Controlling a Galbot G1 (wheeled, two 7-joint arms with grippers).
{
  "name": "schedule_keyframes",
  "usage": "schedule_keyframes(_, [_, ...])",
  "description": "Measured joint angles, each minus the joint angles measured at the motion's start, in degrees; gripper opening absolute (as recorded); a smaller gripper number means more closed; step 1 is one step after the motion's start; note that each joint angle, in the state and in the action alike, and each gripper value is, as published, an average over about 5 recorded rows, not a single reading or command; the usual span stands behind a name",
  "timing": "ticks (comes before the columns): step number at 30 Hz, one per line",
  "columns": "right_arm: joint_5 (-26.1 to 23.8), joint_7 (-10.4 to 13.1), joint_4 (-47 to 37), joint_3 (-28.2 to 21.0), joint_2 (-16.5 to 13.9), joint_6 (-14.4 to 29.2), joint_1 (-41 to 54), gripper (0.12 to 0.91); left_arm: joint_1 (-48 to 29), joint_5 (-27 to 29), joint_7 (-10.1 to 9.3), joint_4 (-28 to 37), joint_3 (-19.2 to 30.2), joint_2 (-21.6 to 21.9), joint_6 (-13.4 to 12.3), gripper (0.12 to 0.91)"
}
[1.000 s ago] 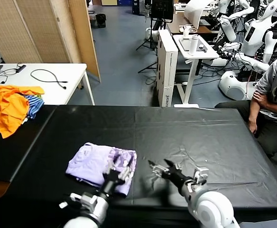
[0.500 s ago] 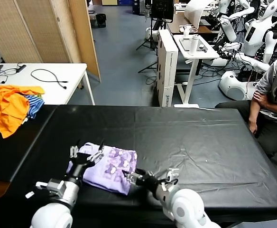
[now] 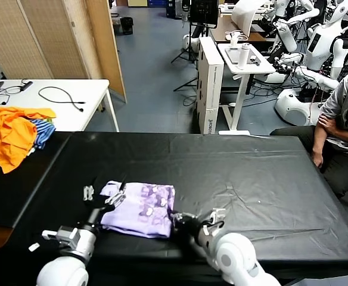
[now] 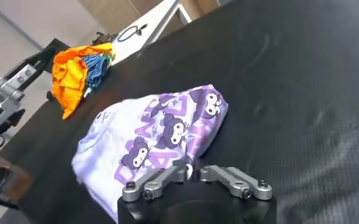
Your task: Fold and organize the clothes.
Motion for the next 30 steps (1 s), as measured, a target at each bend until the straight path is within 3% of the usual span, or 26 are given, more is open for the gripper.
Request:
schedule_keyframes(7, [-4.7, -0.5, -1.9, 4.5, -4.5, -3.9, 4.2, 0.14, -0.1, 0.1, -0.01, 0.7, 0.3, -1.1, -0.1, 0.907])
schedule_keyframes(14, [-6.6, -4.2, -3.8, 7.7, -9.0, -4.1, 9.3, 0.151, 0.2, 0.0, -0.05, 1.3, 0.3, -1.8, -0.1, 0.907])
schedule_keyframes(17, [-6.6, -5.5, -3.3, 8.5, -10.4, -4.1, 10.1, 0.256, 0.3, -0.2, -0.1, 1.6, 0.3, -2.1, -0.3, 0.907])
schedule_keyframes(25, [-9.4, -4.2, 0.6, 11.3, -13.6, -4.1, 7.5, 0.755, 0.5, -1.4, -0.7, 1.2, 0.3, -2.4, -0.6, 0.907])
schedule_keyframes(27, [-10.8, -3.7, 1.7, 12.1, -13.9, -4.1, 6.0, 0.846, 0.7, -2.2, -1.43, 0.7, 0.2, -2.3, -0.4, 0.907])
schedule_keyframes(30, [-13.5, -3.5, 3.6, 13.6, -13.8, -2.3, 2.9, 0.899, 1.4, -3.0, -2.43, -0.1, -0.2, -2.3, -0.1, 0.907])
